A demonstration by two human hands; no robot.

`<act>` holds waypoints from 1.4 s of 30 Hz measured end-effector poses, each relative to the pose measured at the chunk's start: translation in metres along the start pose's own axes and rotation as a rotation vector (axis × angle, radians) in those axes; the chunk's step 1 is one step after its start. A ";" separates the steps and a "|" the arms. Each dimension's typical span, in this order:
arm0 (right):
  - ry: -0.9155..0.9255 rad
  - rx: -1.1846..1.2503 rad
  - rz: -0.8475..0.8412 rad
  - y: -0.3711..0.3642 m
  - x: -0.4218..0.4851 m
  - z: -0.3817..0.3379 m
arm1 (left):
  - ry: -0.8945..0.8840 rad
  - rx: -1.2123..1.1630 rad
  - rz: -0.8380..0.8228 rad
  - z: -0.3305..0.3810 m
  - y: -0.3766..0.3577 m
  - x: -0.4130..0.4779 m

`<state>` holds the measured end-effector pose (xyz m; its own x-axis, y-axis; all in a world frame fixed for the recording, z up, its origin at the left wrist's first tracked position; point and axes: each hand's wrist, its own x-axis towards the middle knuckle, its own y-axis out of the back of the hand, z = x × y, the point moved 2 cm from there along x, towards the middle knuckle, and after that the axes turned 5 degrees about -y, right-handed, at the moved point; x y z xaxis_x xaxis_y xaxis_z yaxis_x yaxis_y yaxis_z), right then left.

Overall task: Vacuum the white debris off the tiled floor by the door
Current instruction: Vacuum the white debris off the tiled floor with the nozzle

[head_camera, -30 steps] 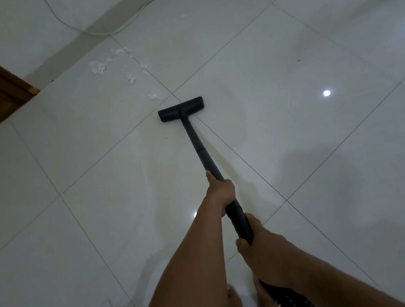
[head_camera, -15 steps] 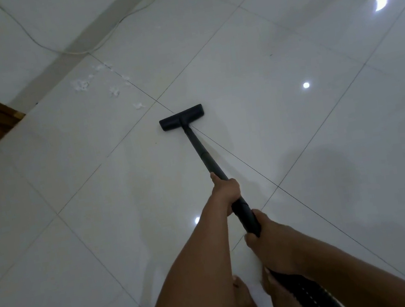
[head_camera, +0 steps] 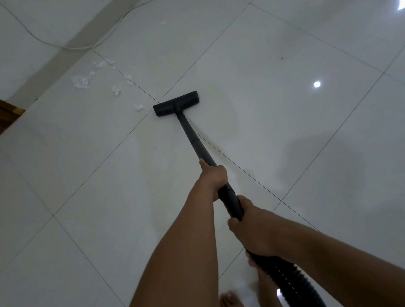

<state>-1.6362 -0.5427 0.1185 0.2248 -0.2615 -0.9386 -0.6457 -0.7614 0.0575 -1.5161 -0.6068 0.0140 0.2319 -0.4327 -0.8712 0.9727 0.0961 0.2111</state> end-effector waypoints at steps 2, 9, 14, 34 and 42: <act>-0.004 -0.006 -0.007 0.003 0.005 -0.006 | 0.007 -0.004 0.006 0.005 0.003 0.006; -0.012 -0.030 -0.027 0.008 0.000 -0.018 | 0.021 0.003 0.009 0.014 0.009 0.002; 0.023 -0.174 -0.032 0.018 -0.020 -0.026 | 0.063 -0.056 0.017 0.015 0.011 -0.015; 0.001 -0.087 -0.039 -0.020 0.027 -0.129 | 0.025 -0.074 0.039 0.053 0.111 0.047; 0.056 -0.137 0.073 -0.021 0.058 -0.188 | -0.005 -0.016 0.006 0.102 0.149 0.083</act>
<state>-1.4720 -0.6532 0.1267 0.2242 -0.3490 -0.9099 -0.5568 -0.8122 0.1743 -1.3531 -0.7199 0.0187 0.2381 -0.4364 -0.8677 0.9712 0.1130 0.2096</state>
